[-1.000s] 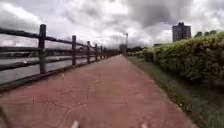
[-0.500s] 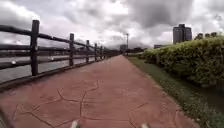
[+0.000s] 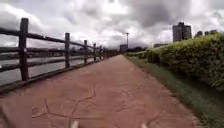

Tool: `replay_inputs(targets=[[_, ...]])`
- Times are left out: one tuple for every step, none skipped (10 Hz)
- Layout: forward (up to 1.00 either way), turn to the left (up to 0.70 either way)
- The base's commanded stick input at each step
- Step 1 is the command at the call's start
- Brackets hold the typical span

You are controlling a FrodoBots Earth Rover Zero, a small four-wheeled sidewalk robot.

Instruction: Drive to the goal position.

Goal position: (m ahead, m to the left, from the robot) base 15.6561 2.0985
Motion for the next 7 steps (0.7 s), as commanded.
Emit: replay_inputs(targets=[[0.70,0.00],[0.70,0.00],[0.70,0.00],[0.70,0.00],[0.70,0.00],[0.70,0.00],[0.70,0.00]])
